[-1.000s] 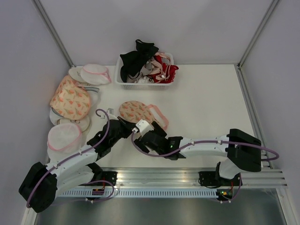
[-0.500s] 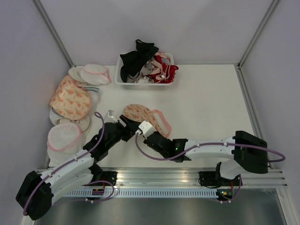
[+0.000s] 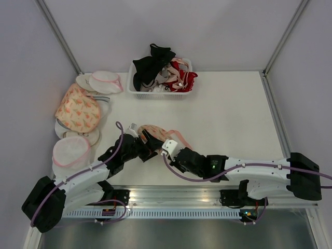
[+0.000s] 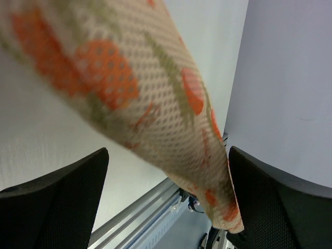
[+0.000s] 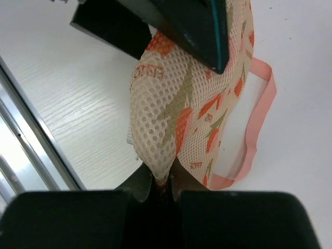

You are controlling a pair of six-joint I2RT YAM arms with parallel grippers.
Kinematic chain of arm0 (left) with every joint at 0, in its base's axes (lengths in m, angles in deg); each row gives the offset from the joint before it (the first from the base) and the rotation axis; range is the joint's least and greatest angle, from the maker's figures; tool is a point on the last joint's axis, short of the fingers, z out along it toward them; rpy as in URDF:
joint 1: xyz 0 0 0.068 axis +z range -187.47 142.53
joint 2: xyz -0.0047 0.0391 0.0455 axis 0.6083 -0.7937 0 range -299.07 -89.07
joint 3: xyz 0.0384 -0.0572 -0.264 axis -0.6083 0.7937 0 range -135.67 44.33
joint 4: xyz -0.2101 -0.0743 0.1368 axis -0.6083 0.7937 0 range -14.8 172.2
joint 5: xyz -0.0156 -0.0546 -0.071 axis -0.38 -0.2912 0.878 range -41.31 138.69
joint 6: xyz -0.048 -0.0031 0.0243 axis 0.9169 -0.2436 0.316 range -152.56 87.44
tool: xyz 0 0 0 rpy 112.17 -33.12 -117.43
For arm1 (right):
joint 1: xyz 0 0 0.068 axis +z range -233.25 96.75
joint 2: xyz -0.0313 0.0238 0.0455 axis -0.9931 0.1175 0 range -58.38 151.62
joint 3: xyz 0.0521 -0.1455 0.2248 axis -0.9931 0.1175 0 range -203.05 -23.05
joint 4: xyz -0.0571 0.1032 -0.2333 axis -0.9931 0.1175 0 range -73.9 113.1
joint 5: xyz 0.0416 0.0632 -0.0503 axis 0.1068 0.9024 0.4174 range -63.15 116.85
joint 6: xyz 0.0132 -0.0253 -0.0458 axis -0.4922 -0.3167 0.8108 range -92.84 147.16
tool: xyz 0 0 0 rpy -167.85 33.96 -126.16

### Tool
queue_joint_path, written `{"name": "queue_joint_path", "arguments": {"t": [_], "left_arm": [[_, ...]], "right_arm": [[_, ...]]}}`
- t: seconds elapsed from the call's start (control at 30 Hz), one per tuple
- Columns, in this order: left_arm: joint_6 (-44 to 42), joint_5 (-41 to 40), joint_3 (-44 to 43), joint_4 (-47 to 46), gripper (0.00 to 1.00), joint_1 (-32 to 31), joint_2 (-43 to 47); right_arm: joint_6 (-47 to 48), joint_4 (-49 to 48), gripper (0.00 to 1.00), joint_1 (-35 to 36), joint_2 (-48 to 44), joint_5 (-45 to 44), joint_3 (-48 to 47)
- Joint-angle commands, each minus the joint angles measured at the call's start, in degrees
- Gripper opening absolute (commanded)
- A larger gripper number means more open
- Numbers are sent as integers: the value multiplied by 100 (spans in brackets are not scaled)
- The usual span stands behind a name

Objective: Unzip the laundry bag and remove the bra

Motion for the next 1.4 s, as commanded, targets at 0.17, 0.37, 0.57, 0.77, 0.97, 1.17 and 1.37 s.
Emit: {"name": "queue_joint_path", "arguments": {"t": [0.17, 0.37, 0.57, 0.77, 0.97, 1.17, 1.37], "left_arm": [[185, 909, -300, -1517, 31, -8, -893], [352, 1264, -169, -2477, 2, -26, -1518], [265, -525, 429, -1766, 2, -34, -588], [475, -1836, 825, -1309, 2, -52, 380], [721, -2524, 974, -1334, 2, -61, 460], [897, -2542, 966, -1660, 2, -78, 310], [1029, -2464, 966, -1642, 2, -131, 521]], "right_arm": [[127, 118, 0, 205, -180, -103, -9], [-188, 486, 52, 222, 32, -1442, -272], [-1225, 856, 98, 222, -485, -2749, -431], [-2700, 1314, 98, 240, -908, -2882, -519], [-3484, 141, 98, 354, -1198, -1313, 183], [-4205, -1556, 98, 354, -1401, -123, 1062], [-4777, -3612, 90, 346, -1208, 537, 1889]]}}
